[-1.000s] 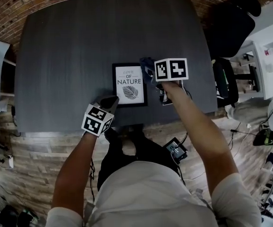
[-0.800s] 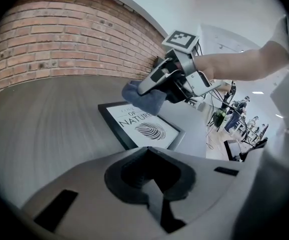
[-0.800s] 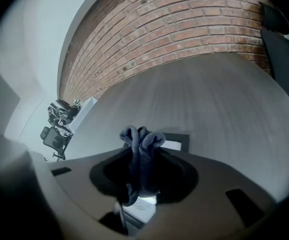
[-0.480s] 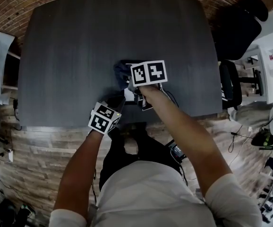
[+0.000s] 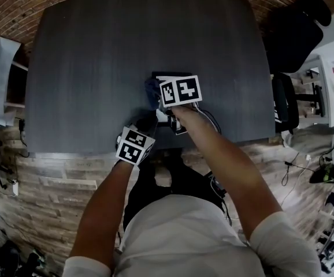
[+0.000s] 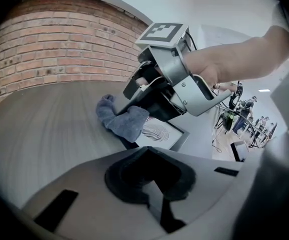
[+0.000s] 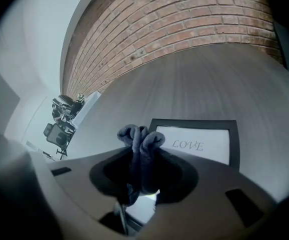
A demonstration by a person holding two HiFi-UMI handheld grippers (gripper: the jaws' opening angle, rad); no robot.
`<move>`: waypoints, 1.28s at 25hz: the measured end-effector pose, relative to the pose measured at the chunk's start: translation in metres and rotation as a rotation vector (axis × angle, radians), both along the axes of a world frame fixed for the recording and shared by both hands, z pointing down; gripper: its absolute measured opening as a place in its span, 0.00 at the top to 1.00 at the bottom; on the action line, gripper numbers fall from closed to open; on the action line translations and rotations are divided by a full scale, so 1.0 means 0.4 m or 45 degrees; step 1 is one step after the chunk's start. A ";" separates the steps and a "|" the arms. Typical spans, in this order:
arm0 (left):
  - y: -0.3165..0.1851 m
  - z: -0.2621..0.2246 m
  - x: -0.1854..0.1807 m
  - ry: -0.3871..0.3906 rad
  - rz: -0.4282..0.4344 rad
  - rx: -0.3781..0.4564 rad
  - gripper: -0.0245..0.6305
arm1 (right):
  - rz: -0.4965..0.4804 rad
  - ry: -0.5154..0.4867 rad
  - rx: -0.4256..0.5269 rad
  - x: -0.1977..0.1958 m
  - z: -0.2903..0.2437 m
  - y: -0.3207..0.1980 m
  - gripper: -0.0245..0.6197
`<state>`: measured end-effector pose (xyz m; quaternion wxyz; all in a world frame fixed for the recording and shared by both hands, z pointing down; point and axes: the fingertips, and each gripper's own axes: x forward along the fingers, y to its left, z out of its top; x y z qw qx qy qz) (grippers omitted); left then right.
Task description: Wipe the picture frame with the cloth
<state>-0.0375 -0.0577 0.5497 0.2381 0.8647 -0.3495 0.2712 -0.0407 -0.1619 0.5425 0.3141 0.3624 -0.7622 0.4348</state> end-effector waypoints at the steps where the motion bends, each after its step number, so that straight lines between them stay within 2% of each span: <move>1: 0.000 -0.001 -0.001 0.001 -0.005 0.002 0.95 | -0.001 0.005 0.002 0.004 0.000 0.001 0.77; 17: -0.004 -0.001 0.000 0.005 -0.028 -0.006 0.95 | -0.014 0.102 0.006 0.092 0.021 0.013 0.77; 32: -0.004 0.003 0.000 0.009 -0.039 -0.013 0.95 | 0.009 0.241 0.048 0.262 0.016 0.025 0.77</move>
